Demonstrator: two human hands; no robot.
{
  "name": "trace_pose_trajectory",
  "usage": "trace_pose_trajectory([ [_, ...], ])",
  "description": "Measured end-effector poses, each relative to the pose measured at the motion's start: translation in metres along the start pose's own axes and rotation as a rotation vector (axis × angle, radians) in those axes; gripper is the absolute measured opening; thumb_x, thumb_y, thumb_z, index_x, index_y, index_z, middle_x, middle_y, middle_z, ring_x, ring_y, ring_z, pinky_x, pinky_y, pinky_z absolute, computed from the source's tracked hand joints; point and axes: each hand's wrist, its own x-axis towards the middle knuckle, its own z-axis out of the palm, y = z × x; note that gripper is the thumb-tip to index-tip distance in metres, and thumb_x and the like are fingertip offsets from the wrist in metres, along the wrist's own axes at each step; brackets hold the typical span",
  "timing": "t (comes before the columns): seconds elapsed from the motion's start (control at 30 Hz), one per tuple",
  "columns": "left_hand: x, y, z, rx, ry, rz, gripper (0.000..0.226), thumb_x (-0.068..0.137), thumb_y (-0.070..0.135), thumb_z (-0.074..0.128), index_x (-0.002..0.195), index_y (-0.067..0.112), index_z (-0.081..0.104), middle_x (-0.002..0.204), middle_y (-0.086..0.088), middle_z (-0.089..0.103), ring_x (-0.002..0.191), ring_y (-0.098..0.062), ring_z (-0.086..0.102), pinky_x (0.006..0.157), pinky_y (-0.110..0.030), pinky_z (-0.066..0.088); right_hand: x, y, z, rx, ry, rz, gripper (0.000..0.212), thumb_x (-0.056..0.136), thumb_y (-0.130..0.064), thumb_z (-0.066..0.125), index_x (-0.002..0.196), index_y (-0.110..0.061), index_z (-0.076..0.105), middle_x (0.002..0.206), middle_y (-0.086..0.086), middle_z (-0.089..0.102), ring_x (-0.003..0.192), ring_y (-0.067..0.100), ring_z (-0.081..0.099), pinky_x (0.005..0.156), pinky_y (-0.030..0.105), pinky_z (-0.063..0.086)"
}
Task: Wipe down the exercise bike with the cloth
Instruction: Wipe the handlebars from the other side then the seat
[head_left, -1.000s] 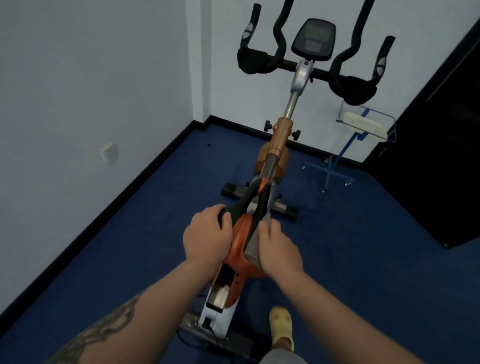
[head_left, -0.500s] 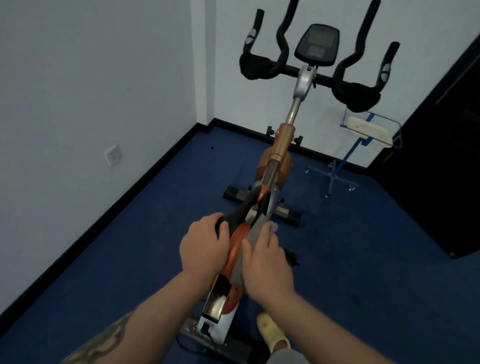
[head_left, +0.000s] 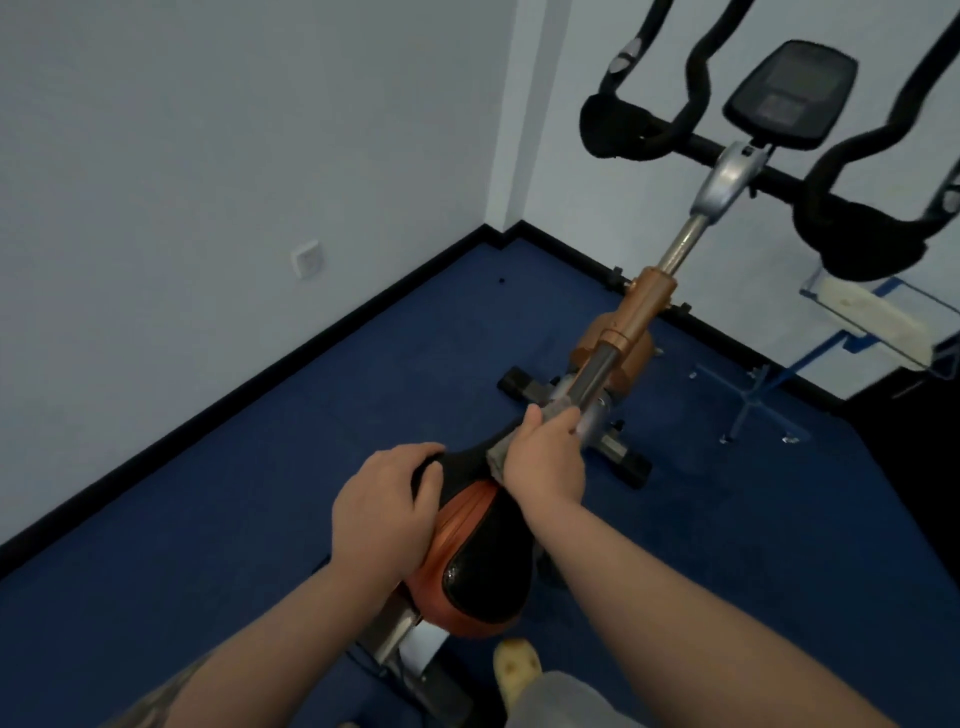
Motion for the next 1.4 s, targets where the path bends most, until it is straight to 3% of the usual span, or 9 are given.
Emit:
trace_pose_trajectory([
  [0.17, -0.004, 0.006, 0.001, 0.006, 0.069, -0.093, 0.023, 0.098, 0.031, 0.045, 0.11, 0.035, 0.065, 0.105, 0.024, 0.059, 0.094, 0.006, 0.044, 0.072, -0.019, 0.034, 0.045, -0.003, -0.021, -0.211, -0.114, -0.401, 0.051, 0.103, -0.038, 0.019, 0.113, -0.011, 0.061, 0.117, 0.012, 0.061, 0.104, 0.031, 0.055, 0.083, 0.039, 0.041],
  [0.3, -0.012, 0.01, 0.006, -0.029, 0.175, -0.286, 0.027, 0.099, 0.032, 0.037, 0.111, 0.031, 0.062, 0.108, 0.017, 0.059, 0.097, 0.001, 0.046, 0.075, -0.026, 0.037, 0.033, -0.015, -0.029, -0.664, -0.118, -0.899, 0.032, 0.1, -0.026, 0.027, 0.109, -0.019, 0.057, 0.104, 0.01, 0.067, 0.099, 0.033, 0.059, 0.074, 0.039, 0.036],
  [0.4, -0.018, 0.021, 0.012, -0.149, 0.272, -0.449, 0.031, 0.099, 0.036, 0.032, 0.113, 0.029, 0.059, 0.11, 0.011, 0.059, 0.101, -0.008, 0.052, 0.079, -0.032, 0.042, -0.001, -0.008, -0.026, -0.522, -0.247, -1.268, 0.032, 0.098, -0.034, 0.028, 0.104, -0.025, 0.057, 0.091, 0.004, 0.07, 0.086, 0.029, 0.065, 0.082, 0.042, 0.038],
  [0.57, -0.026, 0.037, 0.02, -0.274, 0.405, -0.596, 0.032, 0.102, 0.034, 0.037, 0.128, 0.02, 0.049, 0.128, 0.002, 0.052, 0.119, -0.016, 0.047, 0.098, -0.035, 0.041, 0.055, -0.002, -0.05, -0.516, -0.368, -1.37, 0.03, 0.101, -0.044, 0.03, 0.092, -0.024, 0.051, 0.091, 0.004, 0.066, 0.088, 0.029, 0.061, 0.073, 0.04, 0.039],
  [0.8, -0.048, 0.059, 0.032, -0.29, 0.489, -0.667, 0.049, 0.103, 0.032, 0.035, 0.149, 0.016, 0.026, 0.151, -0.001, 0.032, 0.137, -0.016, 0.028, 0.106, -0.028, 0.025, -0.003, -0.028, -0.008, -0.746, -0.312, -1.415, 0.022, 0.098, -0.019, 0.037, 0.118, -0.016, 0.047, 0.109, 0.006, 0.063, 0.093, 0.031, 0.063, 0.062, 0.036, 0.036],
  [0.97, -0.085, 0.075, 0.05, -0.332, 0.49, -0.655, 0.061, 0.1, 0.042, 0.033, 0.154, 0.026, 0.009, 0.157, 0.008, 0.023, 0.141, -0.009, 0.024, 0.112, -0.027, 0.021, 0.015, -0.01, -0.029, -0.397, -0.54, -1.516, 0.04, 0.101, -0.046, 0.024, 0.128, -0.029, 0.048, 0.118, -0.008, 0.061, 0.102, 0.019, 0.058, 0.084, 0.039, 0.043],
  [1.13, -0.095, 0.079, 0.054, -0.294, 0.466, -0.672, 0.07, 0.098, 0.048, 0.036, 0.154, 0.03, -0.002, 0.159, 0.009, 0.016, 0.142, -0.007, 0.019, 0.114, -0.028, 0.023, 0.041, -0.028, -0.024, -0.768, -0.523, -1.558, 0.032, 0.102, -0.032, 0.031, 0.131, -0.024, 0.041, 0.122, 0.001, 0.057, 0.104, 0.026, 0.059, 0.08, 0.041, 0.049],
  [1.23, -0.098, 0.08, 0.054, -0.27, 0.452, -0.666, 0.073, 0.094, 0.056, 0.032, 0.154, 0.029, -0.003, 0.159, 0.009, 0.015, 0.142, -0.008, 0.02, 0.116, -0.028, 0.023, 0.005, -0.052, -0.002, -0.702, -0.644, -1.606, 0.033, 0.102, -0.029, 0.029, 0.132, -0.026, 0.041, 0.13, 0.002, 0.054, 0.111, 0.027, 0.055, 0.085, 0.043, 0.048],
  [1.4, -0.104, 0.08, 0.058, -0.304, 0.454, -0.658, 0.075, 0.092, 0.06, 0.028, 0.153, 0.031, -0.003, 0.16, 0.016, 0.011, 0.139, 0.001, 0.019, 0.109, -0.017, 0.02, -0.006, -0.053, -0.004, -0.432, -0.984, -1.96, 0.039, 0.103, -0.044, 0.023, 0.132, -0.044, 0.048, 0.143, -0.019, 0.042, 0.133, 0.004, 0.035, 0.112, 0.028, 0.028],
])
